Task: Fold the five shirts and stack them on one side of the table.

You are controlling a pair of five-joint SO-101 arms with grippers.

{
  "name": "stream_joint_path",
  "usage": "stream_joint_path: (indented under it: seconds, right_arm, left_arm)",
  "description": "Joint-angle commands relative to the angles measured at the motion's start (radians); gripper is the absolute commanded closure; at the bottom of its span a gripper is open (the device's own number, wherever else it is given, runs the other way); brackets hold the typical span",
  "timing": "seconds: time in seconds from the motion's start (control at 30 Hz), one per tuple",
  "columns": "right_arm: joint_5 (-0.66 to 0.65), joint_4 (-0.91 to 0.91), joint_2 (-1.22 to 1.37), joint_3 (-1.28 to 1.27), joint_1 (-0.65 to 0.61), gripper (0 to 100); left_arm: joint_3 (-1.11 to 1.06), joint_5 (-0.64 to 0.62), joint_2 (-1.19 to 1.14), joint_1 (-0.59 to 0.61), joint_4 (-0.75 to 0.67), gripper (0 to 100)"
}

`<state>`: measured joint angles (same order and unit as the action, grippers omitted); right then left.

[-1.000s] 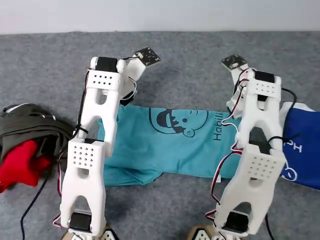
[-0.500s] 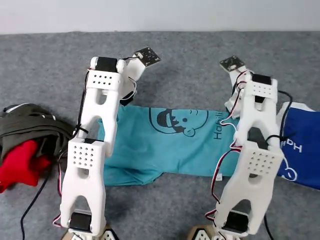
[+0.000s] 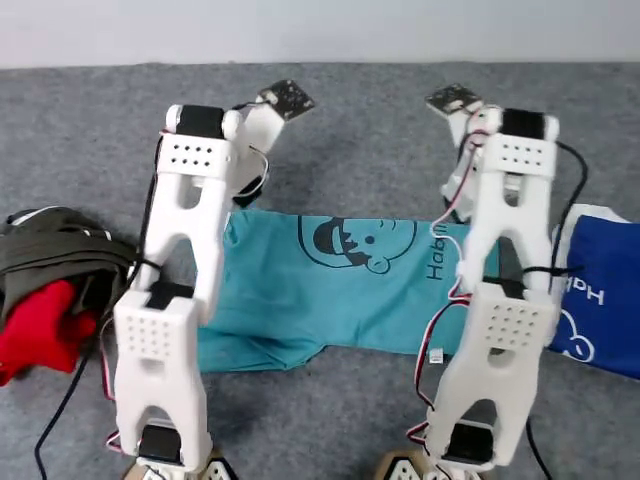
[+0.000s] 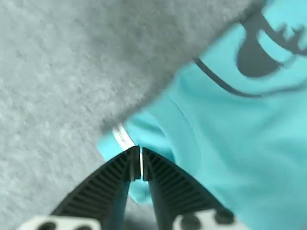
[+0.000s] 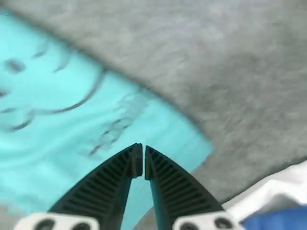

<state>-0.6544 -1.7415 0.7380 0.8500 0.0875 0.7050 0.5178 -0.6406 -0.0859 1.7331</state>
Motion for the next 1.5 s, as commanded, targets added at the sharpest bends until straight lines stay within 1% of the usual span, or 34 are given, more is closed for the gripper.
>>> stream_joint_path:
  seconds: [0.0, 0.03, 0.13, 0.33, 0.47, 0.6, 0.67, 0.77, 0.93, 1.0, 1.07, 1.13, 1.3, 1.47]
  right_arm:
    - [0.075, -0.058, -0.105, 0.011, -0.041, 97.7]
    - [0.097, -0.058, -0.13, -0.017, -0.045, 97.6]
    - [0.101, -0.058, -0.219, -0.14, -0.09, 97.6]
    - [0.101, -0.053, -0.455, -0.479, -0.249, 97.9]
    - [0.107, -0.05, -0.541, -0.597, -0.409, 98.0]
    - [0.11, -0.036, -0.521, -0.6, -0.602, 98.0]
    - [0.115, -0.015, -0.498, -0.598, -0.693, 98.0]
    - [0.161, 0.03, -0.447, -0.598, -0.808, 98.0]
    - [0.167, 0.061, -0.367, -0.598, -0.952, 97.0]
    - [0.169, 0.051, -0.348, -0.598, -0.997, 93.2]
    - [0.199, 0.036, -0.34, -0.597, -1.027, 87.5]
    - [0.221, 0.028, -0.338, -0.597, -1.058, 84.0]
    - [0.23, 0.028, -0.331, -0.601, -1.127, 88.3]
    - [0.23, 0.048, -0.277, -0.597, -1.132, 88.7]
  left_arm:
    - [-0.237, -0.018, 0.21, 0.046, 0.023, 98]
    - [-0.292, -0.029, 0.255, 0.072, 0.023, 98]
    - [-0.421, -0.072, 0.4, 0.184, 0.023, 98]
    - [-0.615, -0.075, 0.666, 0.47, 0.023, 98]
    - [-0.688, -0.074, 0.775, 0.655, 0.02, 98]
    - [-0.731, -0.072, 0.802, 0.815, 0.02, 98]
    - [-0.742, -0.064, 0.802, 0.881, 0.018, 98]
    - [-0.748, -0.012, 0.801, 0.959, 0.018, 98]
    - [-0.748, 0.008, 0.801, 1.036, 0.003, 98]
    - [-0.748, 0.026, 0.801, 1.042, 0.003, 98]
    - [-0.748, 0.029, 0.801, 1.043, 0.003, 98]
    - [-0.748, 0.029, 0.801, 1.042, 0.003, 98]
    - [-0.748, 0.029, 0.801, 1.042, 0.003, 98]
    - [-0.748, 0.029, 0.801, 1.042, 0.003, 98]
